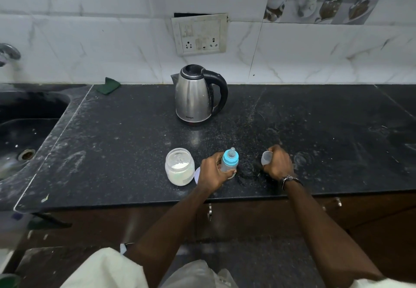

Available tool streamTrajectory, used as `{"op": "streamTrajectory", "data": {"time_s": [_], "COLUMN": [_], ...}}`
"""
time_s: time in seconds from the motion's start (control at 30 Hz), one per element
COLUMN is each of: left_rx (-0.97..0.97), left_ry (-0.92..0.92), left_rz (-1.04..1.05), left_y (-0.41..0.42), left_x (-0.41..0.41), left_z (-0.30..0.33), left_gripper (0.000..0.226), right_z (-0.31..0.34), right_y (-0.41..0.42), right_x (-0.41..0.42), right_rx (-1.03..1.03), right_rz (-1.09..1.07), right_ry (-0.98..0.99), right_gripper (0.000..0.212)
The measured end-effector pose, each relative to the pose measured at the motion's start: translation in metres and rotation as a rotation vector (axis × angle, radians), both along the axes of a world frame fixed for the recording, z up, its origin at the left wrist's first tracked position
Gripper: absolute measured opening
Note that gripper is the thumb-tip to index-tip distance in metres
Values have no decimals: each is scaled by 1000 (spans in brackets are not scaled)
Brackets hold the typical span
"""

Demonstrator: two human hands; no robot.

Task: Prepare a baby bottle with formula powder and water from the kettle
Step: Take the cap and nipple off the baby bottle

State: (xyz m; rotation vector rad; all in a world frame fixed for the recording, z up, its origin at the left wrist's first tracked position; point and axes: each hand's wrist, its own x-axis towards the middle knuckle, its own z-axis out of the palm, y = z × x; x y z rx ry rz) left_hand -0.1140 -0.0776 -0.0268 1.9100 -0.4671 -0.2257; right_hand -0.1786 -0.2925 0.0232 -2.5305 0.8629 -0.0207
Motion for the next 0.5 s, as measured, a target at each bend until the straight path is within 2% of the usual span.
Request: {"op": "streamTrajectory", "data": {"time_s": [0.17, 0.27, 0.33, 0.4, 0.5], "left_rx": [2, -6, -3, -1, 6], "left_ry": [13, 19, 22, 24, 32], "left_rz": [10, 5, 5, 11, 19], "left_y": [-1, -1, -1, -2, -2], "left_x": [0, 0, 0, 0, 1], "left_z": [0, 0, 0, 0, 0], "left_gripper": [67, 67, 68, 68, 67], "right_z": [3, 19, 36, 56, 85], "right_y": [-1, 0, 3, 7, 24], "right_x": [-1, 4, 11, 21, 37], "right_rx": [-65, -109, -112, -51, 94], "right_rz": [53, 71, 96, 158, 318], "right_ry": [155, 285, 298, 244, 207], "right_gripper": [75, 94, 103, 104, 90]}}
